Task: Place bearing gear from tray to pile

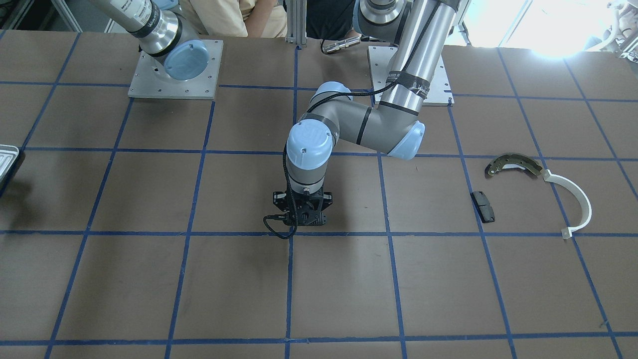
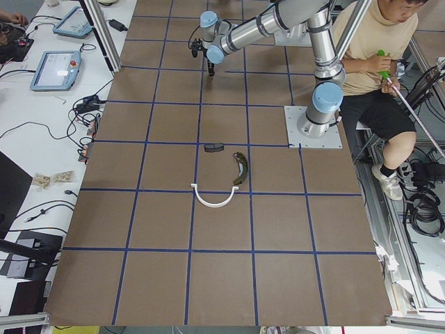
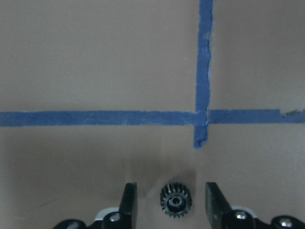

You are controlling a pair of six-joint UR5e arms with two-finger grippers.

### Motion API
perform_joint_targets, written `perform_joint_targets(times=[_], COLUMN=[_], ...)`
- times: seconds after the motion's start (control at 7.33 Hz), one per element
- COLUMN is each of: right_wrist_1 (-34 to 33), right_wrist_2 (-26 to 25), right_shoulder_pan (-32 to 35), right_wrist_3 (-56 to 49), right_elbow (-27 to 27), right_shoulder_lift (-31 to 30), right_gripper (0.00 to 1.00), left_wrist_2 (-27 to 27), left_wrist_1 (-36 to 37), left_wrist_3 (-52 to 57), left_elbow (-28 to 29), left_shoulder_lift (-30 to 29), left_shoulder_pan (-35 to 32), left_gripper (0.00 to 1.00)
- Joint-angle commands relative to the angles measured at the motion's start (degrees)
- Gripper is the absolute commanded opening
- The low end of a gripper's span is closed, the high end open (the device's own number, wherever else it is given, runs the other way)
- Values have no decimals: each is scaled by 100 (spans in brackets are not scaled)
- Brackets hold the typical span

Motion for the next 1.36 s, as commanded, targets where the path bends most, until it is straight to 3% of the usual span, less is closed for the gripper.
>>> perform_joint_targets(times=[0.0, 0.14, 0.41, 0.55, 0.82, 0.95, 1.23], right_wrist_1=[25, 103, 1117, 1654, 2507, 2973, 3189], right_wrist_2=[-18, -97, -176, -516, -774, -731, -678], right_shoulder_pan=[-2, 41, 574, 1065, 2189, 2804, 4218], right_wrist_3=[63, 334, 1228, 1938, 3562, 4763, 7023], right_elbow=[-9, -70, -96, -105, -114, -123, -123], right_shoulder_lift=[-59, -399, -1601, -2076, -2772, -3010, -3162], right_gripper=[2, 2, 3, 3, 3, 4, 5], left_wrist_2=[118, 119, 110, 136, 758, 769, 595], left_wrist_1=[12, 21, -424, -793, -1086, -1017, -798], left_wrist_3=[60, 78, 838, 1434, 2314, 3189, 4781], left_elbow=[-30, -4, 31, 14, -91, -301, -609], left_shoulder_lift=[174, 176, 578, 859, 1273, 1335, 1310], left_shoulder_pan=[36, 53, 717, 1278, 2316, 2878, 4380], left_gripper=[5, 3, 4, 4, 4, 4, 4])
